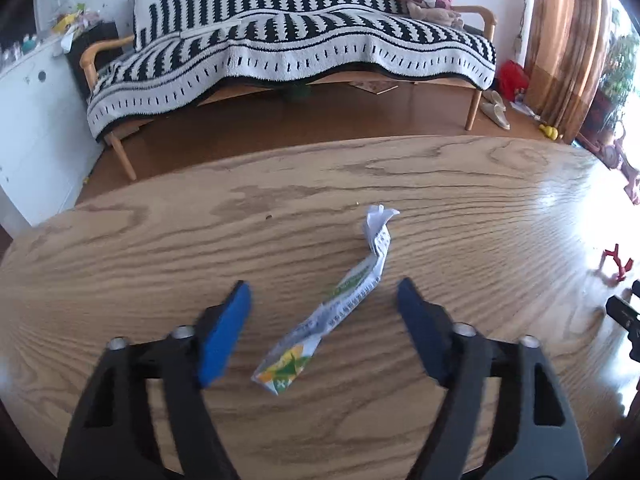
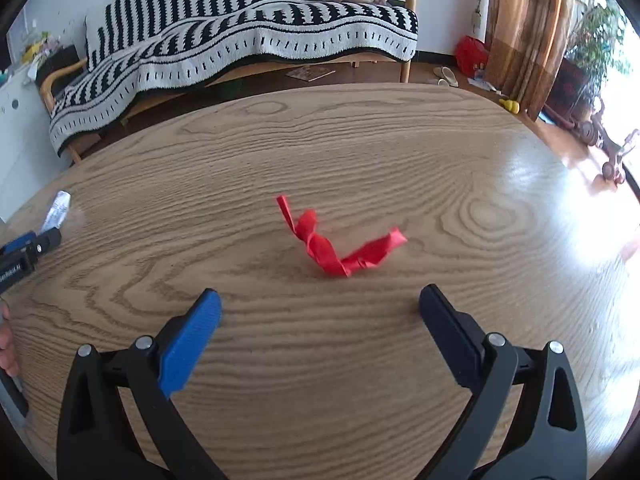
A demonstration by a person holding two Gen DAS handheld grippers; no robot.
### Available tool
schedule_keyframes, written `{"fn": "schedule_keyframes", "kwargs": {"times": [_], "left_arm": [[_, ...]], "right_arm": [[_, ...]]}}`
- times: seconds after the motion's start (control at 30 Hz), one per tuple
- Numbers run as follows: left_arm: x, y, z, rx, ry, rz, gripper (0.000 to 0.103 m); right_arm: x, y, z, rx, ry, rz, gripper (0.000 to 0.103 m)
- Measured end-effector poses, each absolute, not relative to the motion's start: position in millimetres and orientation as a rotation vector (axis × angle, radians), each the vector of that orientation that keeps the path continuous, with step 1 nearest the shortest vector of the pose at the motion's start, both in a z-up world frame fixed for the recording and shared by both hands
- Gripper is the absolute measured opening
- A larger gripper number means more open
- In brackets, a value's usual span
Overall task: Collect trash
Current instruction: 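Grasp the red ribbon with the right tool while the left grasps the white wrapper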
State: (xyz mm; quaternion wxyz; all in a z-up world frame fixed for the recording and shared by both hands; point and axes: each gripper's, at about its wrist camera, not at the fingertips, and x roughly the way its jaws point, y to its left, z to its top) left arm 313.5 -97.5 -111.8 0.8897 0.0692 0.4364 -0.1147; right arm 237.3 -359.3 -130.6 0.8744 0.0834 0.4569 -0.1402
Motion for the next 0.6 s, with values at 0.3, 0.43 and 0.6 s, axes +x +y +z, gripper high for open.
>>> {"fn": "schedule_keyframes", "kwargs": {"times": [0.3, 0.43, 0.6], "left_arm": [[296, -101, -107, 0.102, 0.926, -0.225, 0.011], [280, -107, -105, 0.108, 0.933, -0.21, 0.01], [258, -121, -91, 0.106, 0.923, -0.248, 0.01]], "right_arm": [[254, -370, -133, 0.183, 0.95, -0.304, 0.096], [255, -378, -132, 0.182, 0.938, -0.3, 0.087], [243, -382, -125, 0.189, 0.918, -0.271, 0.04]]}}
